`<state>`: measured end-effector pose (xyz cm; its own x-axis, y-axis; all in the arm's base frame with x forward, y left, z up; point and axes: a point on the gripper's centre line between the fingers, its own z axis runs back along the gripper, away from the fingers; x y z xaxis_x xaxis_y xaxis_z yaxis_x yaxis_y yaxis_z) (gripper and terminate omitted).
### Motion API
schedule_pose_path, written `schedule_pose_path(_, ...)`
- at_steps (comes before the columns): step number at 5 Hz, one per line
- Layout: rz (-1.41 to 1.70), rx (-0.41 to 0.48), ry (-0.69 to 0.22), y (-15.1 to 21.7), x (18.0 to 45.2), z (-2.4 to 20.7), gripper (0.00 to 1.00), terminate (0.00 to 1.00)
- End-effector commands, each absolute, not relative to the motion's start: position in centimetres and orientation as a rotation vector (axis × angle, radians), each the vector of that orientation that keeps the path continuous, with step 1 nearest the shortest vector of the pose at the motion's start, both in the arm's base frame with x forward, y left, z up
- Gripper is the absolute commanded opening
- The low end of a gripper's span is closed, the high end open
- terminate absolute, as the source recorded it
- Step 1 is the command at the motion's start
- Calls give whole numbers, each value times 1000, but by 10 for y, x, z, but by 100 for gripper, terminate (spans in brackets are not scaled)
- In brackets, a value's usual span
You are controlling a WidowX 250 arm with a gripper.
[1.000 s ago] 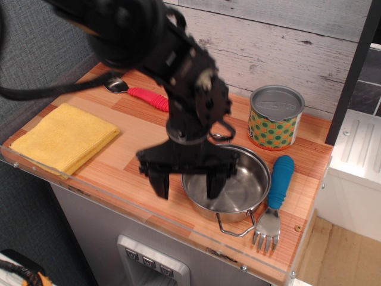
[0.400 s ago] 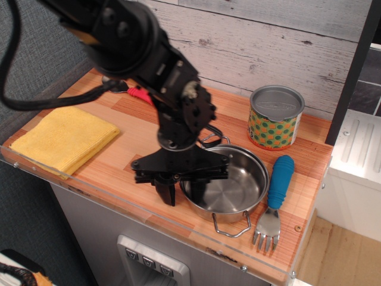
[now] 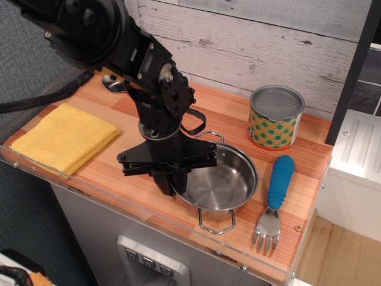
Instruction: Put the pot on top of the cloth.
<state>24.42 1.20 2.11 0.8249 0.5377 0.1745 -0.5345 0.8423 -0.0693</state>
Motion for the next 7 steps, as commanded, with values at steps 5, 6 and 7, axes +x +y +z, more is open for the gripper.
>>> schedule_pose_path(5,975,127,-254,156,213,92,0,0)
schedule_pose_path(6,1000,150,-258,181,212,92,0,0)
schedule_pose_path(7,1014,177,-232,203,212,83,0,0)
